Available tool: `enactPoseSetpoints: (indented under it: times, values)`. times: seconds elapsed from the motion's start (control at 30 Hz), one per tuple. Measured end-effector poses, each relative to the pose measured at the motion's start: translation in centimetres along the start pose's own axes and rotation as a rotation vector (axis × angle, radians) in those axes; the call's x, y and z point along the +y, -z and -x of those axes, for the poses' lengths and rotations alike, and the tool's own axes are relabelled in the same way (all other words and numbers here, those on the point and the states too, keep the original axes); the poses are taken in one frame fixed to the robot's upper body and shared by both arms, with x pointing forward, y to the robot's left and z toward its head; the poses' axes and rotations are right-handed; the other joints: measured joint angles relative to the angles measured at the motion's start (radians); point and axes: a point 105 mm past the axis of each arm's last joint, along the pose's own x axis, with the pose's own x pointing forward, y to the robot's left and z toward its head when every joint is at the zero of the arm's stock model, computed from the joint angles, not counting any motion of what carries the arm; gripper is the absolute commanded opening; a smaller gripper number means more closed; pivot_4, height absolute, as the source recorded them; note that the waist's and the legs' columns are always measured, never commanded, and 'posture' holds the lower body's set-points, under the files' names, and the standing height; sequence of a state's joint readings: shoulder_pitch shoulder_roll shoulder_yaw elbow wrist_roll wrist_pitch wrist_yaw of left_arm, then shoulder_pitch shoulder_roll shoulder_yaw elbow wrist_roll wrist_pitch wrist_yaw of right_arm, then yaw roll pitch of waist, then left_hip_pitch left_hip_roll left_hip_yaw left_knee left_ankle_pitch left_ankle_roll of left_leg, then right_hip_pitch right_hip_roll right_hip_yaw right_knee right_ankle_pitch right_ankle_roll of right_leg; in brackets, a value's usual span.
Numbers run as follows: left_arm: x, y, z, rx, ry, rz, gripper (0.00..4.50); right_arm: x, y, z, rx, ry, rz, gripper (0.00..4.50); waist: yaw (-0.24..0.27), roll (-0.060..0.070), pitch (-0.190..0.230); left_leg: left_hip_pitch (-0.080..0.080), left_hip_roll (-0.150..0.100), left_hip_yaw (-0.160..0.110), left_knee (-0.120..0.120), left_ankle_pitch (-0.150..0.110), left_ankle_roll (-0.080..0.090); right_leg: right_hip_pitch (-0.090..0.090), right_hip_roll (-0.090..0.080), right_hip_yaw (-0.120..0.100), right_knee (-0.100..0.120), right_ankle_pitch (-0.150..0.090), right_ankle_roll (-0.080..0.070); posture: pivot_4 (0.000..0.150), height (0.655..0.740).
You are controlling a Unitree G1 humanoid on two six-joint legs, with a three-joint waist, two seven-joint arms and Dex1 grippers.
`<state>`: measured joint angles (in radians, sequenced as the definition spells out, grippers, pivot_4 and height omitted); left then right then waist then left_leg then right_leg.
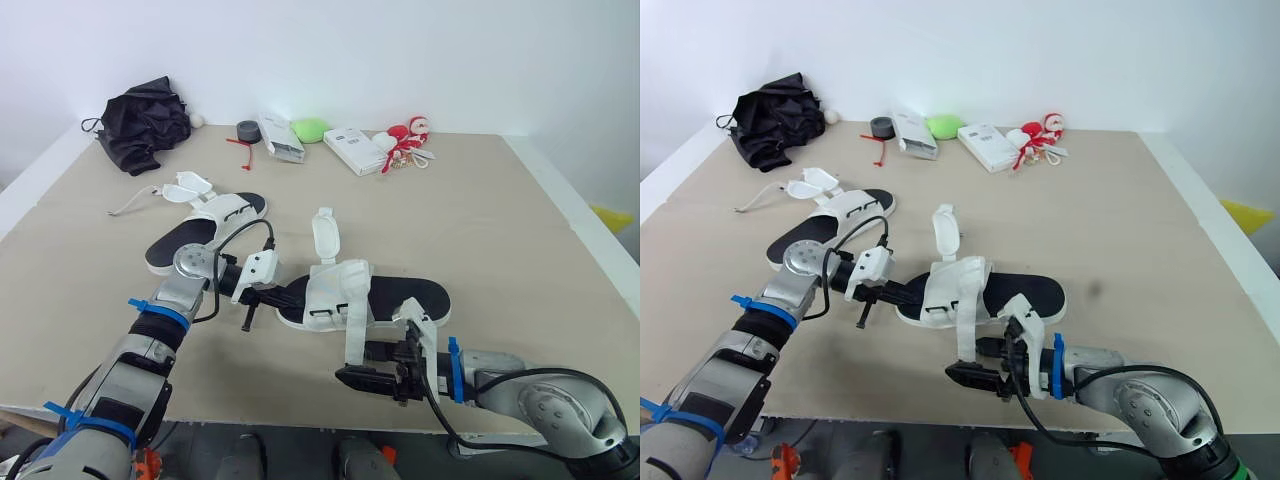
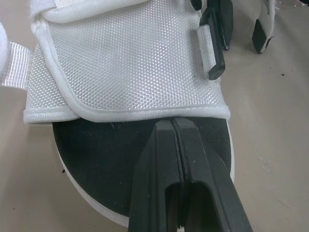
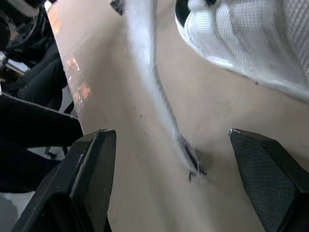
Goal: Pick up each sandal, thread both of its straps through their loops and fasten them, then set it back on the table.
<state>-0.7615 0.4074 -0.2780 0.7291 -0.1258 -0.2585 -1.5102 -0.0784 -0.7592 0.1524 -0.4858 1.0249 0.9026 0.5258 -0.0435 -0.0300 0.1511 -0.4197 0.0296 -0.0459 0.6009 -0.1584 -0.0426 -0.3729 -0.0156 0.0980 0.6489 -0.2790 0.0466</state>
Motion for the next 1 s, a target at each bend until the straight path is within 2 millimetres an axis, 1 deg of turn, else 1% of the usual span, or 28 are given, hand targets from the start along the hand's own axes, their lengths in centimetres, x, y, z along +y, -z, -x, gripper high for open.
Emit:
enactPoseSetpoints:
  times: [0.03, 0.07, 0.23, 0.3, 0.33, 0.57, 0.63, 0.7, 0.73, 0.77, 0.8, 0.83, 0.87, 0.9, 1.0]
  values:
    - [0.0, 0.0, 0.0, 0.000, 0.000, 0.000, 0.00, 0.0, 0.0, 0.0, -0.002, 0.000, -0.001, 3.65, 0.000, 0.000, 0.000, 0.000, 0.000, 0.000, 0.000, 0.000, 0.000, 0.000, 0.000, 0.000, 0.000, 0.000, 0.000, 0.150, 0.7380]
    - [0.0, 0.0, 0.0, 0.000, 0.000, 0.000, 0.00, -0.1, 0.0, -0.1, -0.005, 0.003, -0.006, 3.32, 0.000, 0.000, 0.000, 0.000, 0.000, 0.000, 0.000, 0.000, 0.000, 0.000, 0.000, 0.000, 0.000, 0.000, 0.000, 0.150, 0.7380]
    - [0.0, 0.0, 0.0, 0.000, 0.000, 0.001, 0.00, -0.1, 0.0, -0.1, -0.013, -0.004, -0.011, 0.97, 0.000, 0.000, 0.000, 0.000, 0.000, 0.000, 0.000, 0.000, 0.000, 0.000, 0.000, 0.000, 0.000, 0.000, 0.000, 0.150, 0.7380]
    - [0.0, 0.0, 0.0, -0.001, 0.000, 0.001, 0.00, -0.1, -0.3, 0.0, -0.026, -0.005, -0.012, 0.14, 0.000, 0.000, 0.000, 0.000, 0.000, 0.000, 0.000, 0.000, 0.000, 0.000, 0.000, 0.000, 0.000, 0.000, 0.000, 0.150, 0.7380]
    - [0.0, 0.0, 0.0, -0.001, 0.000, 0.001, 0.00, -0.2, -0.4, 0.1, -0.031, -0.002, -0.010, 0.06, 0.000, 0.000, 0.000, 0.000, 0.000, 0.000, 0.000, 0.000, 0.000, 0.000, 0.000, 0.000, 0.000, 0.000, 0.000, 0.150, 0.7380]
    - [0.0, 0.0, -0.1, -0.002, -0.001, 0.001, 0.00, 0.5, -0.3, 0.4, -0.034, -0.044, -0.016, 0.06, 0.000, 0.000, 0.000, 0.000, 0.000, 0.000, 0.000, 0.000, 0.000, 0.000, 0.000, 0.000, 0.000, 0.000, 0.000, 0.150, 0.7380]
    - [0.0, 0.0, -0.1, -0.002, -0.002, 0.001, 0.00, 1.0, -0.8, 0.8, -0.012, -0.091, -0.046, 0.06, 0.000, 0.001, 0.000, 0.000, 0.000, 0.000, 0.000, 0.000, 0.000, 0.000, 0.000, 0.000, 0.000, 0.000, 0.000, 0.150, 0.7380]
    - [0.0, 0.0, -0.1, -0.002, -0.004, 0.002, 0.00, 1.4, -1.9, 1.2, -0.006, -0.136, -0.050, 0.06, 0.000, 0.001, 0.000, 0.000, -0.001, 0.001, 0.001, 0.000, 0.000, 0.000, -0.001, 0.000, 0.000, 0.000, 0.000, 0.150, 0.7380]
    - [0.0, 0.1, 0.0, -0.002, -0.005, 0.002, 0.00, 1.8, -4.1, 1.9, -0.015, -0.185, -0.033, 0.06, 0.000, 0.002, 0.000, 0.000, -0.001, 0.001, 0.001, 0.000, 0.001, 0.000, -0.001, 0.001, 0.000, 0.000, 0.001, 0.150, 0.7380]
    - [0.0, 0.0, -0.1, -0.001, -0.003, 0.001, 0.00, 1.8, -5.0, 2.3, -0.028, -0.185, -0.016, 0.06, 0.000, 0.002, 0.000, 0.000, -0.001, 0.001, 0.001, 0.001, 0.001, 0.000, -0.002, 0.000, 0.000, 0.001, 0.001, 0.150, 0.7380]
    - [0.0, 0.1, -0.1, -0.001, -0.006, -0.002, 0.00, 1.7, -7.1, 2.9, -0.052, -0.199, -0.001, 0.06, 0.000, 0.002, 0.000, 0.000, -0.001, 0.001, 0.001, 0.001, 0.002, 0.001, -0.002, 0.000, 0.000, 0.001, 0.001, 0.150, 0.7380]
    - [0.0, 0.1, -0.1, -0.001, -0.007, -0.004, 0.00, 1.5, -8.1, 3.3, -0.062, -0.200, -0.001, 0.06, 0.000, 0.001, 0.000, 0.000, -0.001, 0.001, 0.001, 0.001, 0.002, 0.001, -0.002, -0.001, 0.000, 0.001, 0.000, 0.150, 0.7380]
    - [0.0, 0.0, -0.2, -0.003, -0.005, -0.012, 0.00, 1.3, -9.7, 3.9, -0.079, -0.195, 0.006, 0.06, 0.000, 0.001, 0.000, -0.001, -0.001, 0.001, 0.001, 0.001, 0.002, 0.000, -0.002, -0.001, 0.000, 0.001, 0.000, 0.150, 0.7380]
    - [0.0, -0.1, -0.2, -0.007, -0.008, -0.019, 0.00, 1.1, -10.9, 4.2, -0.080, -0.197, 0.000, 0.06, 0.001, 0.001, 0.000, -0.001, 0.000, 0.000, 0.000, 0.001, 0.002, 0.000, -0.002, -0.003, 0.000, 0.001, 0.000, 0.150, 0.7380]
    - [0.0, -0.3, -0.2, -0.014, -0.002, -0.030, 0.00, 0.3, -13.0, 4.4, -0.078, -0.190, -0.032, 0.06, 0.001, 0.004, 0.000, -0.004, -0.001, 0.000, -0.001, 0.001, 0.003, -0.002, -0.002, -0.003, 0.000, 0.000, 0.001, 0.150, 0.7380]
